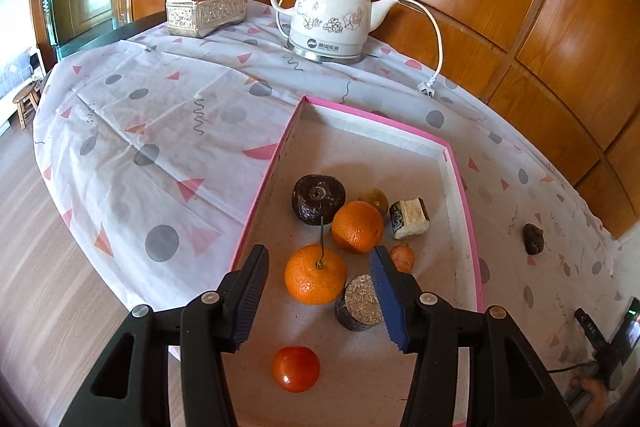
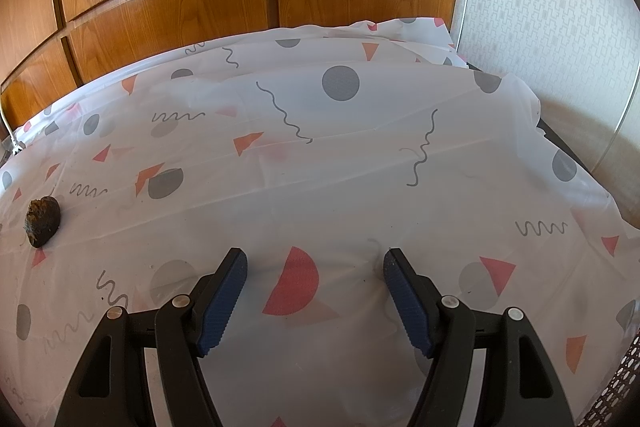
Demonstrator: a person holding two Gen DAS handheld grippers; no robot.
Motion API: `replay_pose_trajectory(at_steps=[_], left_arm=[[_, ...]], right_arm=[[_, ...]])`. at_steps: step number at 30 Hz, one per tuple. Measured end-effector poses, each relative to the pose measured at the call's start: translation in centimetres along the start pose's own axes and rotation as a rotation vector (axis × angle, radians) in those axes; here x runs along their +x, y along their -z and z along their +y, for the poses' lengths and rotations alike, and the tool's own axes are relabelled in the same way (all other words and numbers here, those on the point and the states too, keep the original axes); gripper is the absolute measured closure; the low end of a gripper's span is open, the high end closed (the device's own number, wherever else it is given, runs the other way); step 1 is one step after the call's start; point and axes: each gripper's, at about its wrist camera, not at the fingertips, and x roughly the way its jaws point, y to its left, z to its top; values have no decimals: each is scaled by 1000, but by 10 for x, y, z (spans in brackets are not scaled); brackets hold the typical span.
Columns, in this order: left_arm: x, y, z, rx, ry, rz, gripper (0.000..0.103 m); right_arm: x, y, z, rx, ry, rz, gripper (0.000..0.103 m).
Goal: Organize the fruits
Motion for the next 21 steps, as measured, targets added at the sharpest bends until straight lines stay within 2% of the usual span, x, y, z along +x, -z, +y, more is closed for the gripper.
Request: replay_pose_trajectory(at_steps=[11, 14, 21], left_arm=[[3, 2, 5, -20, 4, 14, 50], [2, 2, 7, -31, 0, 9, 46], [1, 0, 14, -49, -7, 8, 46]], right_arm=[[0, 0, 0, -5, 6, 2, 31], [0, 0, 1, -6, 8, 5, 31], [-1, -5, 3, -10, 20, 34, 31]])
